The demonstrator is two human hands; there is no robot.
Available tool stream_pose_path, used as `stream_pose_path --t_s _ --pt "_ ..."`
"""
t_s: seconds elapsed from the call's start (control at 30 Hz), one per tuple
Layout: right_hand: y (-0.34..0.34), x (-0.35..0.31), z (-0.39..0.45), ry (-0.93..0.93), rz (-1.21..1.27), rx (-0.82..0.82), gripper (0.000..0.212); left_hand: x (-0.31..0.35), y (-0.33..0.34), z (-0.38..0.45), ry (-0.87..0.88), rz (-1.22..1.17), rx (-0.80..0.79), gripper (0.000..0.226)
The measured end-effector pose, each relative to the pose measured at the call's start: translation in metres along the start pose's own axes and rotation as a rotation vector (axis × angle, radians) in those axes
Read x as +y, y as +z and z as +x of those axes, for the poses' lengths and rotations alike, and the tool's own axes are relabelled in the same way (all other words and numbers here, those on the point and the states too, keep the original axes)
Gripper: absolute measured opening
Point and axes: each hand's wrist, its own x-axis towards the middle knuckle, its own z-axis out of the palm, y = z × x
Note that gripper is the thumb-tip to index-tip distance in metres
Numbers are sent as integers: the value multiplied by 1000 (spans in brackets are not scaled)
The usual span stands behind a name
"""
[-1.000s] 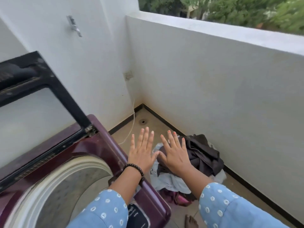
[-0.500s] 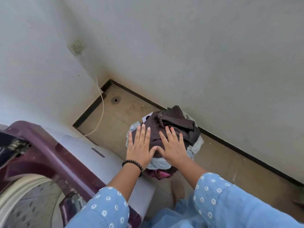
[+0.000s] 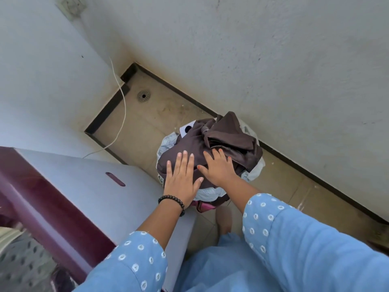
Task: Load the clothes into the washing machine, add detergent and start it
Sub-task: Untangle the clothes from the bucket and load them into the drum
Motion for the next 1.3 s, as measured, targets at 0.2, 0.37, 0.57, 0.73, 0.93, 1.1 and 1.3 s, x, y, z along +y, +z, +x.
stream_pose_path --t_s 0.2,0.37,0.57,0.73,0.93,1.1,1.3 --pt "-10 -5 26 31 42 -99 68 -4 11 -5 -37 -41 -100 90" --pt "-16 -6 39 48 19 -174 64 -10 18 -9 -36 -110 -110 91" --pt "-24 4 38 26 7 -244 72 -10 14 -16 7 -208 -103 89" --pt "-34 6 48 30 21 -220 72 -4 8 -17 10 -204 -106 91" --pt "-33 9 51 3 100 -181 61 2 17 -26 -19 -239 -108 73" --pt "-34 0 24 12 454 -130 57 7 10 -32 -65 -263 -104 70" --pt "-39 -10 -30 -103 711 -83 46 17 -17 -25 -166 -673 -97 82"
